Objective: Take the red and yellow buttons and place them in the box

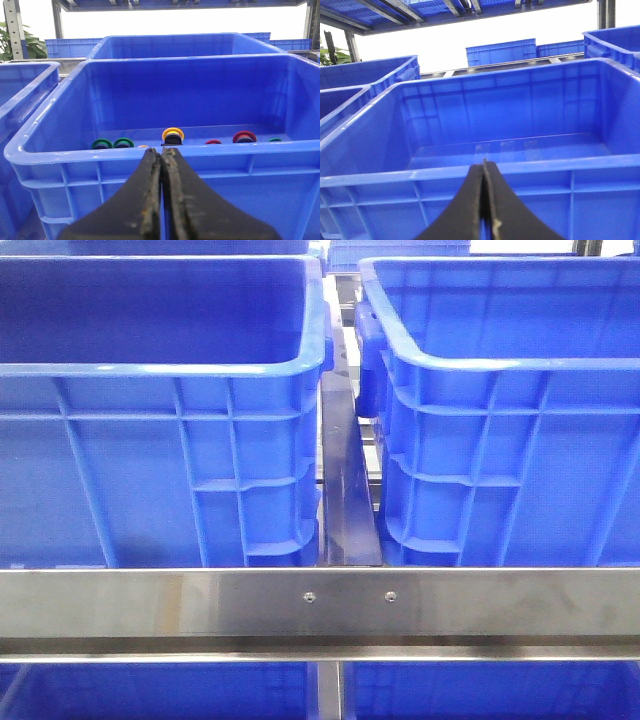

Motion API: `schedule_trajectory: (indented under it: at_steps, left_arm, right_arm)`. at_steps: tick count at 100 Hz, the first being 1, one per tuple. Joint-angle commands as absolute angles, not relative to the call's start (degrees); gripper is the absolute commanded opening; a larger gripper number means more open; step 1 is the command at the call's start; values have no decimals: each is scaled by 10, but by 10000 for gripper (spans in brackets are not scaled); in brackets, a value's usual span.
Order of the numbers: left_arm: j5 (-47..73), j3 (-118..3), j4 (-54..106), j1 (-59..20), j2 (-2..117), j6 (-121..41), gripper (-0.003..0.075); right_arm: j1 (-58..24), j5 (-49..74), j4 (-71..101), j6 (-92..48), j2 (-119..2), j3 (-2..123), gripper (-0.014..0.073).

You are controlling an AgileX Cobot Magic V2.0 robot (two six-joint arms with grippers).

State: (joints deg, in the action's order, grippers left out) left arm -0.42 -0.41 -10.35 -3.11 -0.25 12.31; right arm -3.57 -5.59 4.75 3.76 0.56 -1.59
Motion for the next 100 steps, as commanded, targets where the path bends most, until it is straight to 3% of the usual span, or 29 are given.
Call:
schedule_trajectory:
  at_steps: [1,27,58,100]
  left_arm:
    - [-19,-25,-85,-30,-16,129,-19]
    - [142,-196,-65,-30,77,129,-19]
    - [330,-425,-66,-30,286,129,-19]
    - [318,-492,-66,-30,425,129,-19]
  right_arm:
    - [-36,-104,43,37,21,-5,-68]
    - [-36,-104,43,37,21,-5,-68]
    - [-36,-104,43,37,21,-5,-68]
    - [-36,-104,43,37,21,-5,-68]
